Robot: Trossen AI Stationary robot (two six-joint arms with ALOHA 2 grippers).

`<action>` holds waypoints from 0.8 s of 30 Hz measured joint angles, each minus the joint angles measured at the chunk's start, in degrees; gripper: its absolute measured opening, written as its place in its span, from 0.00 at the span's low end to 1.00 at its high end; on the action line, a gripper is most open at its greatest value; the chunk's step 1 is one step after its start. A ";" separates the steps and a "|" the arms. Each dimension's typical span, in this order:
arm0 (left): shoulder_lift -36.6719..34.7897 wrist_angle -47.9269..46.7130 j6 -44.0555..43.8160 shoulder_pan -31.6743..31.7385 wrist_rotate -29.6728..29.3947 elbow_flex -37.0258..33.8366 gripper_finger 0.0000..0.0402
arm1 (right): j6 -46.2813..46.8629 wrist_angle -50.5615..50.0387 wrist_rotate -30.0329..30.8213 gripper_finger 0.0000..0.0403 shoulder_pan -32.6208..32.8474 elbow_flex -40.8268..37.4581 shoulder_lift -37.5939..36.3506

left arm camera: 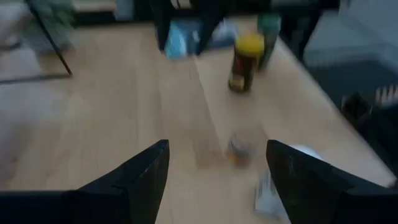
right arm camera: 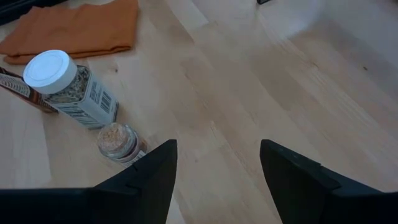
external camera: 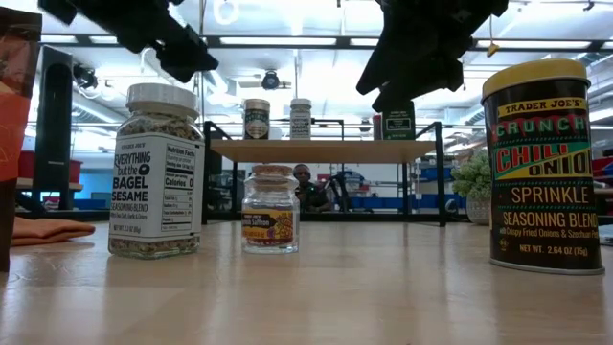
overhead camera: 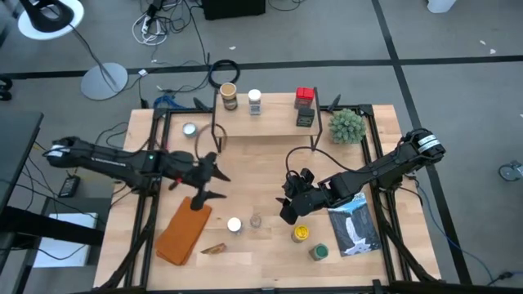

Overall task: Shelf spices
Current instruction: Put the white seasoning bottle on the shelf

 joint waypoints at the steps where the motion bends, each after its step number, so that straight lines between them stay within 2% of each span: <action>1: 1.75 -2.60 0.91 -0.88 -0.86 1.89 0.68 | 0.00 -0.02 -0.02 0.57 0.00 0.00 0.00; 6: 10.60 -12.84 4.17 -5.29 -3.74 12.12 0.68 | -0.02 -0.02 -0.02 0.57 0.00 0.00 0.00; 12: 19.41 -23.48 4.10 -10.51 -5.53 22.62 0.68 | 0.00 -0.02 -0.02 0.57 0.00 0.00 0.00; 14: 22.00 -27.50 3.05 -12.73 -8.51 25.45 0.68 | 0.37 -0.02 -0.12 0.57 0.00 0.00 0.00; 18: 26.84 -30.83 1.13 -16.33 -12.45 29.46 0.68 | 0.50 -0.02 -1.25 0.57 0.00 0.00 0.00; 24: 32.30 -31.32 -2.91 -18.23 -13.07 30.92 0.68 | 1.11 0.03 -1.85 0.57 0.33 0.00 0.00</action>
